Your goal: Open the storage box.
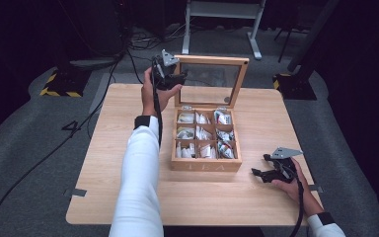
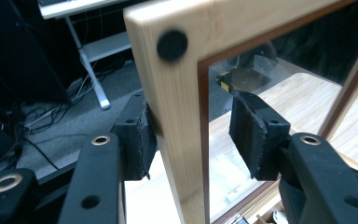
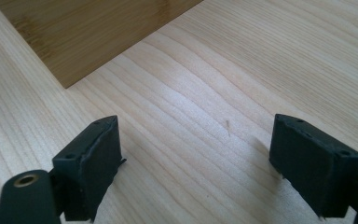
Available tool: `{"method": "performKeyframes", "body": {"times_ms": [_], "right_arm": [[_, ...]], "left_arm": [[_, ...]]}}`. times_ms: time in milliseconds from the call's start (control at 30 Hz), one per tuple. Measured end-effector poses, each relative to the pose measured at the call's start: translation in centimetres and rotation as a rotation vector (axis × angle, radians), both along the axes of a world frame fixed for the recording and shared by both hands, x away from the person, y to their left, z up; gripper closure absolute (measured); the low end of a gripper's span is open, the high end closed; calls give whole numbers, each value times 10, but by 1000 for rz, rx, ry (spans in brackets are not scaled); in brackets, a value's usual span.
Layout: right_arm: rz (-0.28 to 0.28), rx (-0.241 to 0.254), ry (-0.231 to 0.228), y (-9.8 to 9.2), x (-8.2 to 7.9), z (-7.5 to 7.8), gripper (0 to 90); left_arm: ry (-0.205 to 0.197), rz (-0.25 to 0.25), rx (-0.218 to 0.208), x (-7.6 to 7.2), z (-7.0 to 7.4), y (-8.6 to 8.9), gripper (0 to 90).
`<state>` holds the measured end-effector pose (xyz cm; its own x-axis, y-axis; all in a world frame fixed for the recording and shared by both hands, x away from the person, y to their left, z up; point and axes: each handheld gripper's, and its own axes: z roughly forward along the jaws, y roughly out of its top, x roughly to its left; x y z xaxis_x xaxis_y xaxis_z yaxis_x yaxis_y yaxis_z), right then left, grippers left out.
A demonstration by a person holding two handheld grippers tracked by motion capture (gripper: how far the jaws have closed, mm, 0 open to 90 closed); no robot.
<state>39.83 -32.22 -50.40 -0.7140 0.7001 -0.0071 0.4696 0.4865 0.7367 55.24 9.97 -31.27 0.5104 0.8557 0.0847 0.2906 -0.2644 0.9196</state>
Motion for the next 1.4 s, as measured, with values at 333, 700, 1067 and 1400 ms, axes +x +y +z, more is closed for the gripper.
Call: {"method": "performKeyframes", "body": {"times_ms": [333,700,1067,1400], "right_arm": [[-1,-2,0,0,0,0,165],[0,-1,1,0,0,0,165],[0,-1,1,0,0,0,165],[0,-1,1,0,0,0,166]], "left_arm": [[78,63,2,18,-34,-2,559],[139,88,110,21,-56,-8,534],[264,33,147,22,-95,-2,538],[261,44,138,14,-99,10,468]]}}
